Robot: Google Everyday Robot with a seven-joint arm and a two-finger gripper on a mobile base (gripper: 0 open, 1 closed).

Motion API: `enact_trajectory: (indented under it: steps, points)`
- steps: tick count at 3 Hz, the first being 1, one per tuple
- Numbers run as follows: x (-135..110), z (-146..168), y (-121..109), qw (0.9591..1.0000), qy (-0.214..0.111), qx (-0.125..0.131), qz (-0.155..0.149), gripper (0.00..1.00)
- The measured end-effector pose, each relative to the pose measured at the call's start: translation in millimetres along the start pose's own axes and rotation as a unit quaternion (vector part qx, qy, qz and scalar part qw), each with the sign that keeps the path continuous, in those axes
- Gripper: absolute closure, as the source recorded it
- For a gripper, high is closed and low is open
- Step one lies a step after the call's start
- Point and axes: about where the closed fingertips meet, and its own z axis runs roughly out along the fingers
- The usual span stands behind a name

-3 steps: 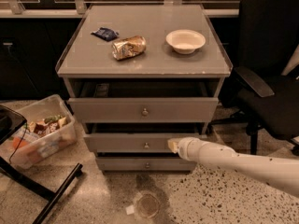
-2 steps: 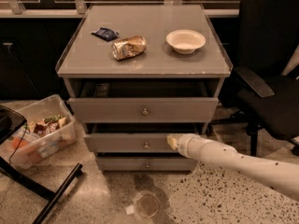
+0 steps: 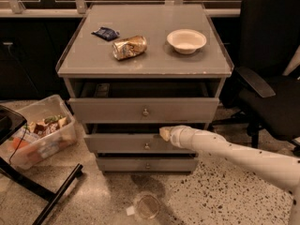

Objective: Open middle drawer

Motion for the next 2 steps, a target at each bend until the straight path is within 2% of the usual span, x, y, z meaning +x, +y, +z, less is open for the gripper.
enact_trajectory:
  steps: [1,2]
  points:
    - [-4,33,-1,0.9998,0.018,-0.001,0.003,1.0]
    - [6,57,-3,0.9991,0.04,0.004,0.009,1.0]
